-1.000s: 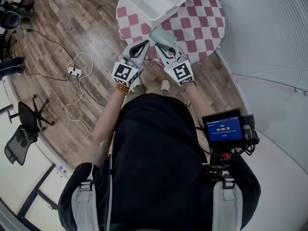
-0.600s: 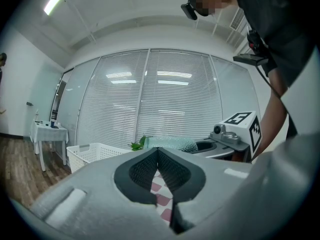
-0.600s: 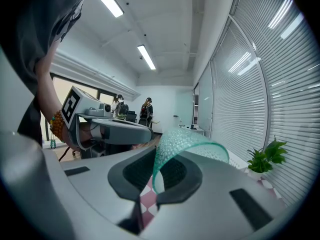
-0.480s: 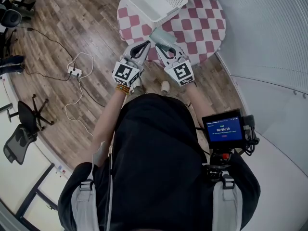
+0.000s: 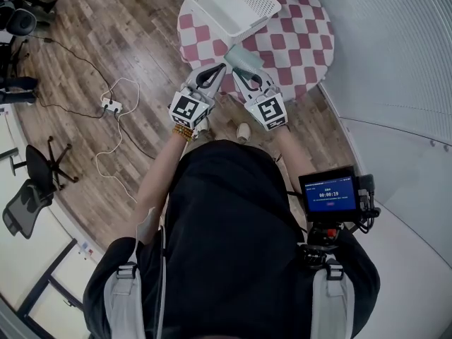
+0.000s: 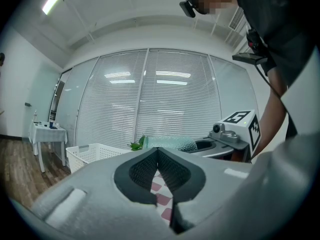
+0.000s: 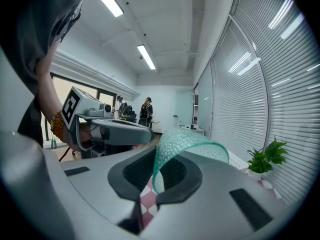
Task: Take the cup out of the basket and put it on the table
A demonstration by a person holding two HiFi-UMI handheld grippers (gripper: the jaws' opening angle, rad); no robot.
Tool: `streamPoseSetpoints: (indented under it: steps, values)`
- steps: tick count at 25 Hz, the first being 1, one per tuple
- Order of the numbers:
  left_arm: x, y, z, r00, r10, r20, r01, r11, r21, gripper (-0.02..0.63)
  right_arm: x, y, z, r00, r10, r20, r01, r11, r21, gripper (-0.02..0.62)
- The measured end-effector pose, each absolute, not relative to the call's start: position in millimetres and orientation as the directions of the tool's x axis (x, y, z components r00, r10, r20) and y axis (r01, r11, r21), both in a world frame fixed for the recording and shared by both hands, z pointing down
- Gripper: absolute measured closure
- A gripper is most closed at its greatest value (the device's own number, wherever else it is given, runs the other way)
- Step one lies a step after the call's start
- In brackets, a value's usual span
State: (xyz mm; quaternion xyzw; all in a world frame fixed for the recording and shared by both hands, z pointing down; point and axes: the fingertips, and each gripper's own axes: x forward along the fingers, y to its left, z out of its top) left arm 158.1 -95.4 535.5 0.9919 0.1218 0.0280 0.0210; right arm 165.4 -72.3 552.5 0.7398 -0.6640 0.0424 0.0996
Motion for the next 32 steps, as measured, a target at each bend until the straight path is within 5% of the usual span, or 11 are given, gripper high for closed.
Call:
streamPoseSetpoints:
  steps: [26, 32]
  values:
    - [152.5, -98.1, 547.8, 0.956, 0.282, 0.087, 0.279, -0.959, 0.043, 0.601, 159.8, -88.5, 553.3, 0.094, -0.969, 0.229, -0.992, -0.072, 0.104, 0.574]
    - [115.3, -169.4, 564.5, 0.943, 0.323, 0.085, 0.318, -0.946, 0.071, 0.601, 119.7, -160.7, 567.0, 0.119, -0.957, 0.266, -0.991, -0.099, 0.088, 0.574]
